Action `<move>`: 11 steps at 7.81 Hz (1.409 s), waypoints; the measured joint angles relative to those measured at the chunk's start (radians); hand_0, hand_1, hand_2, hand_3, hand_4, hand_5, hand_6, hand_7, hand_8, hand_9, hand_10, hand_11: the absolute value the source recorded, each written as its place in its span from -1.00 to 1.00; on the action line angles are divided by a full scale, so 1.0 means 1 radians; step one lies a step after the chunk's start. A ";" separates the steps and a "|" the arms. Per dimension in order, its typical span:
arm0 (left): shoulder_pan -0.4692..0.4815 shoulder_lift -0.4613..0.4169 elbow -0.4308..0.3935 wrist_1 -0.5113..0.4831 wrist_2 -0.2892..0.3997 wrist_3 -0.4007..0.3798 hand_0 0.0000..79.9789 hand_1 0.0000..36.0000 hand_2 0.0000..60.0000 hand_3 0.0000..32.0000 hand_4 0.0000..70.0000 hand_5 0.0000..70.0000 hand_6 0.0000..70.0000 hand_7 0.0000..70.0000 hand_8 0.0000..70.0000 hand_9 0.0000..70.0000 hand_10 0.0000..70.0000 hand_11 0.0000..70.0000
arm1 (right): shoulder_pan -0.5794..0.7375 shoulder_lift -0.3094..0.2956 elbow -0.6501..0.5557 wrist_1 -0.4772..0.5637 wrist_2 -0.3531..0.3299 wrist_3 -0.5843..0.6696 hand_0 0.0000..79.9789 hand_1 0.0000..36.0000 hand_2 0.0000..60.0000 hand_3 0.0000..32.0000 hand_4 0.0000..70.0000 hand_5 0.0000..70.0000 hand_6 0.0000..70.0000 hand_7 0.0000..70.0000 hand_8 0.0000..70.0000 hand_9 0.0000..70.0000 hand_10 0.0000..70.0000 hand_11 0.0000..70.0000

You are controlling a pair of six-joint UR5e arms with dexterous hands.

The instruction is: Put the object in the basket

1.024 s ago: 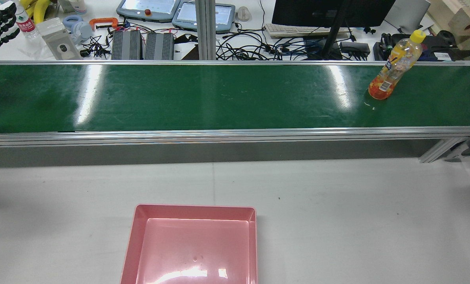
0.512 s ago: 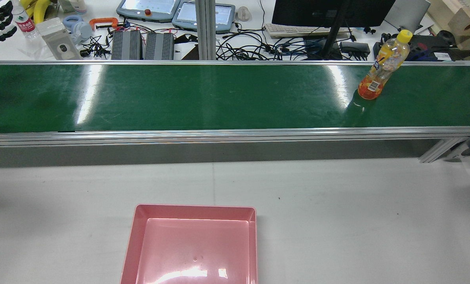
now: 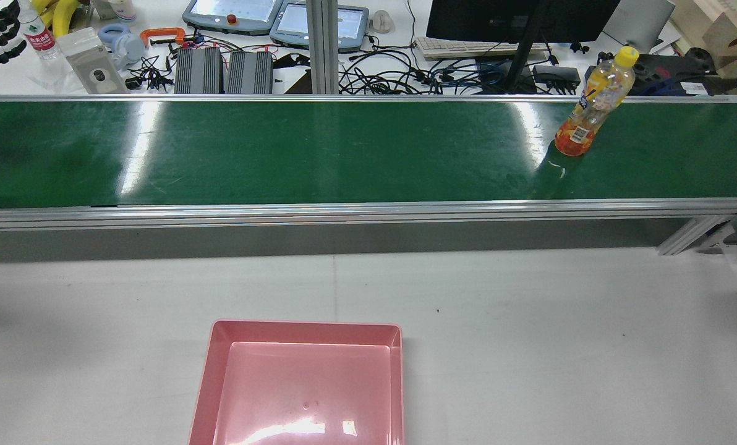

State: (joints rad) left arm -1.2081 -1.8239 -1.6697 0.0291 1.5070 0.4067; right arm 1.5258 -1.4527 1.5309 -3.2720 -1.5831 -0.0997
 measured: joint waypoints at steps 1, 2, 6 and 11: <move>0.001 0.000 0.000 0.000 0.000 0.000 0.31 -0.83 -1.00 -1.00 -0.87 -0.84 -0.97 -1.00 -1.00 -1.00 -0.92 -0.85 | 0.000 0.000 0.000 0.000 0.000 0.000 -1.00 -1.00 -1.00 -1.00 -1.00 -1.00 -1.00 -1.00 -1.00 -1.00 -1.00 -1.00; 0.002 0.000 0.000 0.000 0.001 0.000 0.30 -0.83 -1.00 -1.00 -0.87 -0.84 -0.97 -1.00 -1.00 -1.00 -0.93 -0.85 | 0.000 0.000 0.000 0.000 0.000 0.000 -1.00 -1.00 -1.00 -1.00 -1.00 -1.00 -1.00 -1.00 -1.00 -1.00 -1.00 -1.00; 0.003 -0.001 0.001 0.000 0.000 0.001 0.25 -0.92 -1.00 -1.00 -0.89 -0.87 -0.98 -1.00 -1.00 -1.00 -0.93 -0.87 | 0.000 0.000 0.000 0.000 0.000 0.000 -1.00 -1.00 -1.00 -1.00 -1.00 -1.00 -1.00 -1.00 -1.00 -1.00 -1.00 -1.00; 0.004 -0.001 -0.001 -0.007 0.000 0.000 0.37 -0.43 -1.00 -1.00 -0.90 -0.83 -0.97 -1.00 -1.00 -1.00 -0.89 -0.78 | 0.000 0.000 0.000 0.000 0.000 0.000 -1.00 -1.00 -1.00 -1.00 -1.00 -1.00 -1.00 -1.00 -1.00 -1.00 -1.00 -1.00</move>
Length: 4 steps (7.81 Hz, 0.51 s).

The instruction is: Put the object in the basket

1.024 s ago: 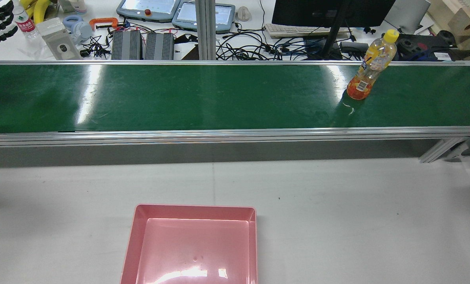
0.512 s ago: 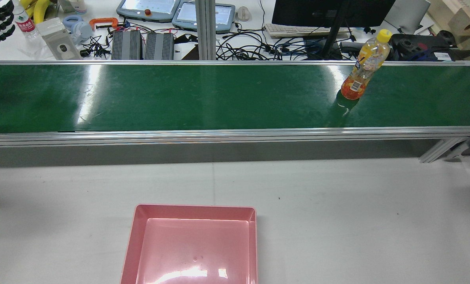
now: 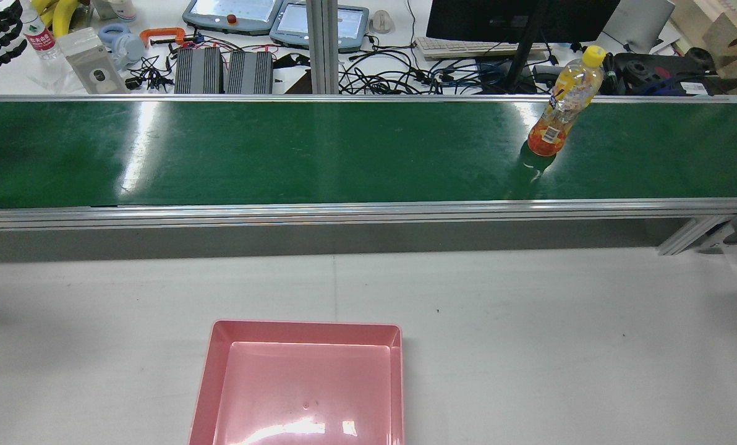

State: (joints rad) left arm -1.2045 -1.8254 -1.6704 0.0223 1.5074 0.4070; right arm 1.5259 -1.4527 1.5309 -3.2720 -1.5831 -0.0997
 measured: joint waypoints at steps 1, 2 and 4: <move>0.000 0.000 0.000 -0.006 0.000 -0.001 0.37 -0.41 -1.00 -1.00 -0.91 -0.81 -0.97 -1.00 -1.00 -1.00 -0.89 -0.78 | 0.000 0.000 0.000 0.000 0.000 0.000 -1.00 -1.00 -1.00 -1.00 -1.00 -1.00 -1.00 -1.00 -1.00 -1.00 -1.00 -1.00; 0.000 0.000 0.001 -0.015 0.001 -0.003 0.39 -0.38 -1.00 -1.00 -0.91 -0.80 -0.97 -1.00 -1.00 -1.00 -0.90 -0.80 | 0.000 0.000 0.000 0.000 0.000 0.000 -1.00 -1.00 -1.00 -1.00 -1.00 -1.00 -1.00 -1.00 -1.00 -1.00 -1.00 -1.00; 0.005 -0.001 0.005 -0.031 0.002 -0.005 0.41 -0.43 -1.00 -1.00 -0.91 -0.79 -0.97 -1.00 -1.00 -1.00 -0.91 -0.81 | 0.000 0.000 0.000 0.000 0.000 0.000 -1.00 -1.00 -1.00 -1.00 -1.00 -1.00 -1.00 -1.00 -1.00 -1.00 -1.00 -1.00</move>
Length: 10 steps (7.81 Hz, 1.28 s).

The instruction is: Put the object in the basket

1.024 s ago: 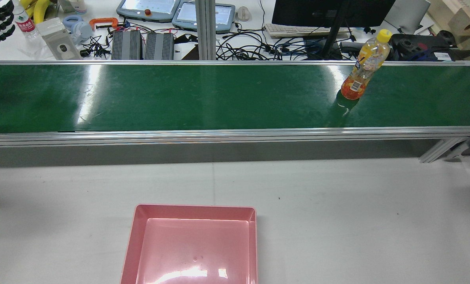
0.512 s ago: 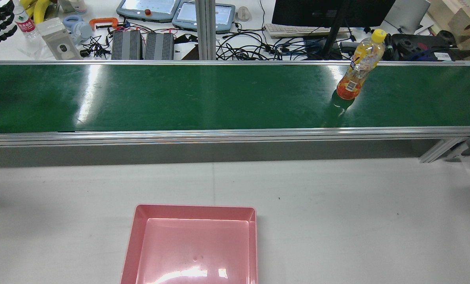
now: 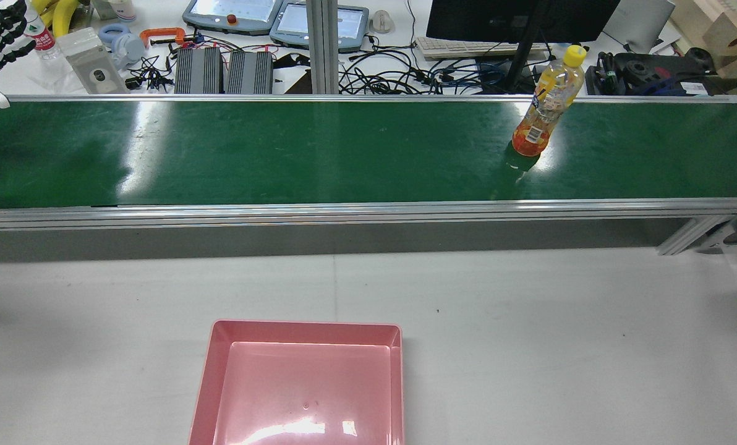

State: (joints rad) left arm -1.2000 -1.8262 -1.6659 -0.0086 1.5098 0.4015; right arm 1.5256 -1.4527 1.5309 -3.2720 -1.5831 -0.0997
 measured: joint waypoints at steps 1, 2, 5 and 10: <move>0.001 0.000 -0.001 -0.003 0.000 -0.001 0.39 -0.53 -1.00 -1.00 -0.91 -0.81 -0.98 -1.00 -1.00 -1.00 -0.91 -0.82 | 0.000 0.000 0.000 0.000 -0.001 0.000 -1.00 -1.00 -1.00 -1.00 -1.00 -1.00 -1.00 -1.00 -1.00 -1.00 -1.00 -1.00; 0.002 -0.006 0.000 -0.004 0.000 -0.002 0.38 -0.55 -1.00 -1.00 -0.91 -0.82 -0.98 -1.00 -1.00 -1.00 -0.91 -0.81 | 0.000 0.000 0.000 0.000 -0.001 0.000 -1.00 -1.00 -1.00 -1.00 -1.00 -1.00 -1.00 -1.00 -1.00 -1.00 -1.00 -1.00; 0.050 -0.031 0.018 -0.005 0.000 -0.003 0.37 -0.57 -1.00 -1.00 -0.91 -0.82 -0.98 -1.00 -1.00 -1.00 -0.91 -0.83 | 0.001 0.000 0.000 0.000 0.000 0.000 -1.00 -1.00 -1.00 -1.00 -1.00 -1.00 -1.00 -1.00 -1.00 -1.00 -1.00 -1.00; 0.068 -0.074 0.047 -0.004 0.000 -0.003 0.35 -0.59 -1.00 -1.00 -0.91 -0.83 -0.99 -1.00 -1.00 -1.00 -0.90 -0.80 | 0.001 0.000 0.000 0.000 0.000 0.000 -1.00 -1.00 -1.00 -1.00 -1.00 -1.00 -1.00 -1.00 -1.00 -1.00 -1.00 -1.00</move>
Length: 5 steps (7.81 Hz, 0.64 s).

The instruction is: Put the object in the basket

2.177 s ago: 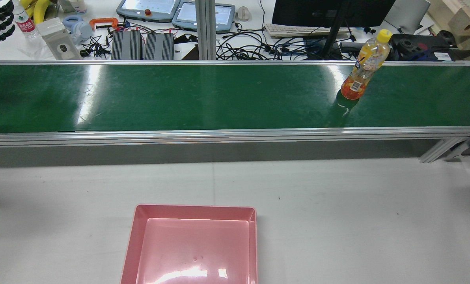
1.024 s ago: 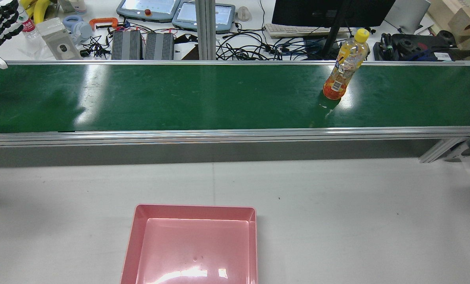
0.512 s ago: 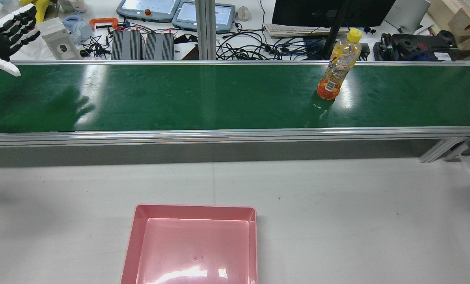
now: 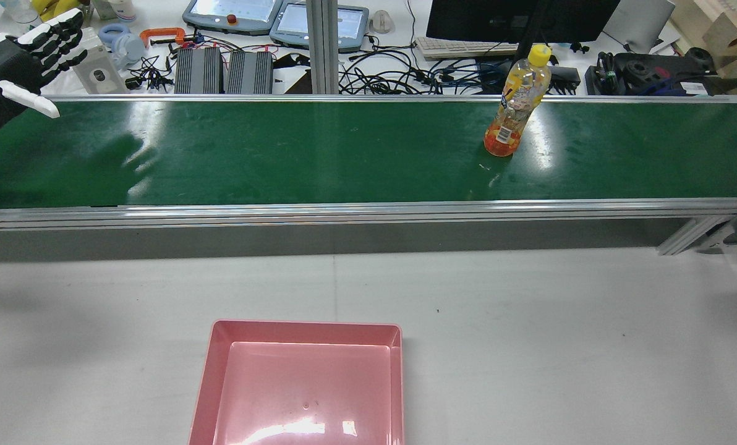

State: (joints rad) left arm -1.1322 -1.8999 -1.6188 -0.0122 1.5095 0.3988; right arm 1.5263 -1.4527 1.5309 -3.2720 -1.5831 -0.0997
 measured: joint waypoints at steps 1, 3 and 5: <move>0.000 0.000 0.000 0.000 0.000 0.000 0.33 -0.60 -1.00 -1.00 -0.90 -0.83 -0.99 -1.00 -1.00 -1.00 -0.89 -0.80 | 0.000 0.000 0.000 0.000 0.000 0.000 -1.00 -1.00 -1.00 -1.00 -1.00 -1.00 -1.00 -1.00 -1.00 -1.00 -1.00 -1.00; 0.000 -0.001 0.000 0.000 0.000 0.000 0.34 -0.60 -1.00 -1.00 -0.89 -0.83 -0.98 -1.00 -1.00 -1.00 -0.89 -0.80 | 0.000 0.000 0.000 0.000 0.000 0.000 -1.00 -1.00 -1.00 -1.00 -1.00 -1.00 -1.00 -1.00 -1.00 -1.00 -1.00 -1.00; 0.000 -0.002 -0.001 0.001 0.000 0.000 0.36 -0.54 -1.00 -1.00 -0.88 -0.81 -0.97 -1.00 -1.00 -1.00 -0.90 -0.81 | 0.000 0.000 0.000 0.000 0.000 0.000 -1.00 -1.00 -1.00 -1.00 -1.00 -1.00 -1.00 -1.00 -1.00 -1.00 -1.00 -1.00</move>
State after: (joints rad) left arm -1.1321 -1.9018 -1.6193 -0.0117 1.5094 0.3988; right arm 1.5263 -1.4527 1.5309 -3.2720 -1.5831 -0.0997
